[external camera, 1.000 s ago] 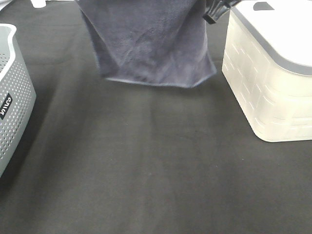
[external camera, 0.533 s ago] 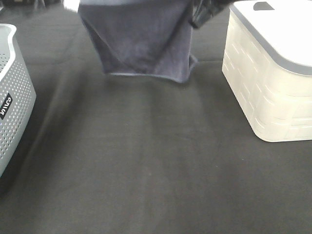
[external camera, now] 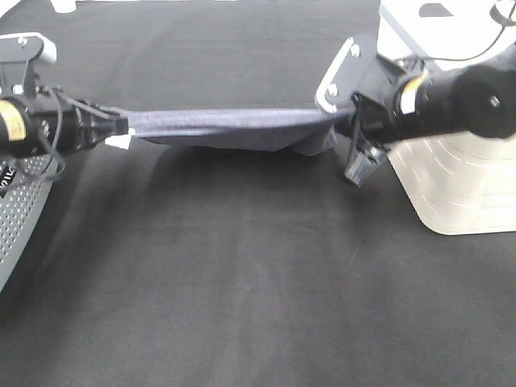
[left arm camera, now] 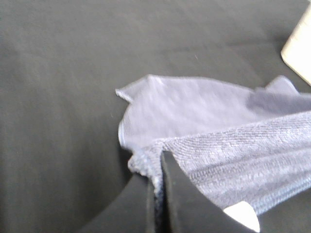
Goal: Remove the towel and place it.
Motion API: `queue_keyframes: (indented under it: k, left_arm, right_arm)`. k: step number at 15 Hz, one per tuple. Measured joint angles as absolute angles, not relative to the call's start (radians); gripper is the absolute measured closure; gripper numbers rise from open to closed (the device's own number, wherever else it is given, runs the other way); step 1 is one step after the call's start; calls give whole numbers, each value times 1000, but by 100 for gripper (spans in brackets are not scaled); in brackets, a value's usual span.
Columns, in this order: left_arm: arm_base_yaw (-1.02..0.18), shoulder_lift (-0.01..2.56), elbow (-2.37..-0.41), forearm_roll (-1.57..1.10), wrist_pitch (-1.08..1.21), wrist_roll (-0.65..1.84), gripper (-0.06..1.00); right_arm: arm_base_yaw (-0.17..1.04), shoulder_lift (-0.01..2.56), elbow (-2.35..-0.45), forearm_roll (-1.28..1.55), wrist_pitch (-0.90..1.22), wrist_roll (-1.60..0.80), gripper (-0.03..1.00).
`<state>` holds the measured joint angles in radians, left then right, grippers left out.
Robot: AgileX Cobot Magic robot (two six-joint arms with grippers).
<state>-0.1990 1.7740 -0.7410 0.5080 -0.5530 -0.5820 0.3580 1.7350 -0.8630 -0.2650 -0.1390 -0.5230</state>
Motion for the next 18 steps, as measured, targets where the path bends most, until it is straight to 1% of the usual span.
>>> queue_keyframes:
  k: [2,5,11,15,16,17,18]
  left_arm:
    - [-200,1765,-681,525,-564,-586,94]
    - [-201,1765,-649,559,-528,-600,94]
    - [-301,1765,-649,574,-292,-643,94]
    - [-308,1765,-649,574,-209,-689,93]
    - [-309,1765,-649,574,-190,-689,87]
    - [-309,1765,-649,573,-173,-689,76]
    - [-309,1765,-649,573,-170,-689,60]
  right_arm:
    - [360,1730,-807,-327,-144,-532,95]
    - [392,1730,-717,-434,-145,-660,95]
    - [393,1731,-611,-436,-180,-733,95]
    - [394,1731,-579,-441,-199,-745,94]
    - [394,1731,-578,-438,-187,-744,87]
    - [394,1731,-573,-427,-166,-743,77]
    - [393,1731,-572,-422,-153,-743,63]
